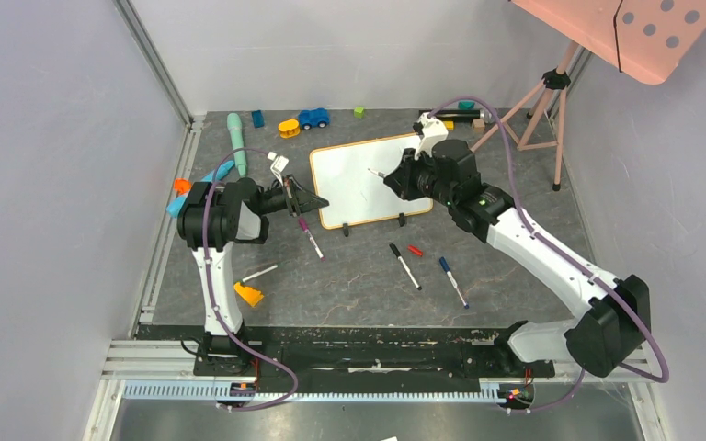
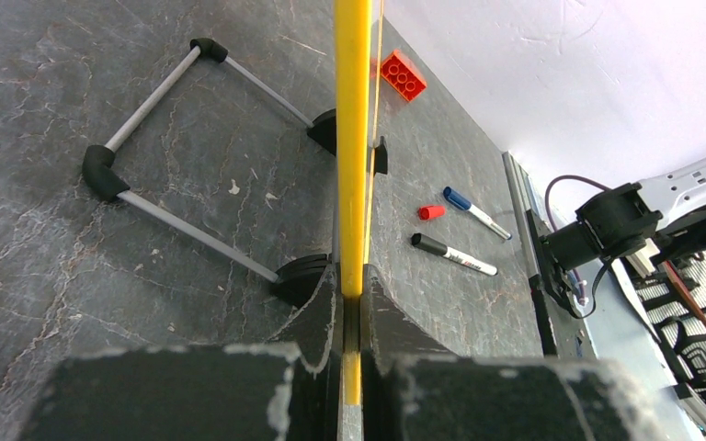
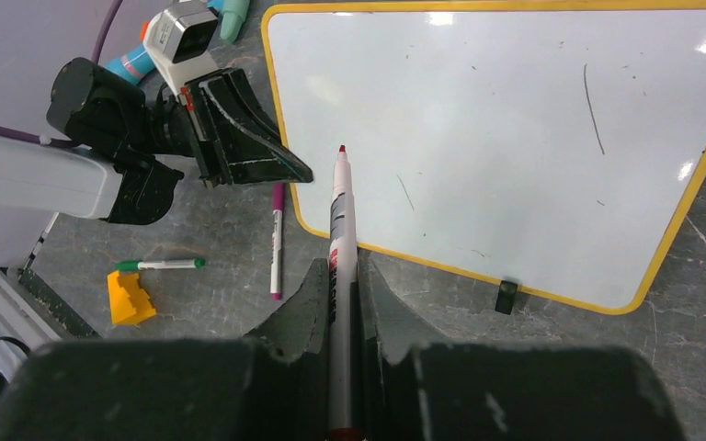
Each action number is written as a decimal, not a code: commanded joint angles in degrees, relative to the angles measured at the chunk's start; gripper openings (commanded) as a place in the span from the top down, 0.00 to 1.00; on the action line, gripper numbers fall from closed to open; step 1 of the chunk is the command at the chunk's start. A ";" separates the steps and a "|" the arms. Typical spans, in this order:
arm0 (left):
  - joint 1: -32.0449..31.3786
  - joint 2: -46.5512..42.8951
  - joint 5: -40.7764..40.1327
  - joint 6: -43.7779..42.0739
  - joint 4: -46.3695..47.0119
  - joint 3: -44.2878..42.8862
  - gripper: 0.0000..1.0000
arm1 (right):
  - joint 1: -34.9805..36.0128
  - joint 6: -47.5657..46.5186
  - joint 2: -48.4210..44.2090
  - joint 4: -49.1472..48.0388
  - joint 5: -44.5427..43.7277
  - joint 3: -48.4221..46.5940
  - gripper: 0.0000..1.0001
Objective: Write a sentence on the whiteboard
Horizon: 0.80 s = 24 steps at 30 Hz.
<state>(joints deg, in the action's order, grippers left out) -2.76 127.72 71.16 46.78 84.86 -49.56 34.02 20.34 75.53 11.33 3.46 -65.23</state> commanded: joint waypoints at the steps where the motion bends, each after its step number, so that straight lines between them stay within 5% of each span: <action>1: -0.97 1.56 3.29 -0.36 4.35 -1.19 0.98 | 0.08 1.88 1.82 -0.65 -3.11 -3.91 1.00; 9: -0.93 1.05 3.21 -1.56 4.35 -0.30 0.98 | 0.08 3.69 2.71 3.52 -11.56 -6.89 1.00; 24: -0.93 0.93 3.11 -1.95 4.35 0.01 0.98 | -0.59 -3.11 0.41 2.15 -5.73 -5.24 1.00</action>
<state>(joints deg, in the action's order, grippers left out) -2.79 127.90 71.53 46.78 84.97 -49.89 33.89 19.22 78.48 16.36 -5.30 -70.63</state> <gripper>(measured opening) 0.062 0.112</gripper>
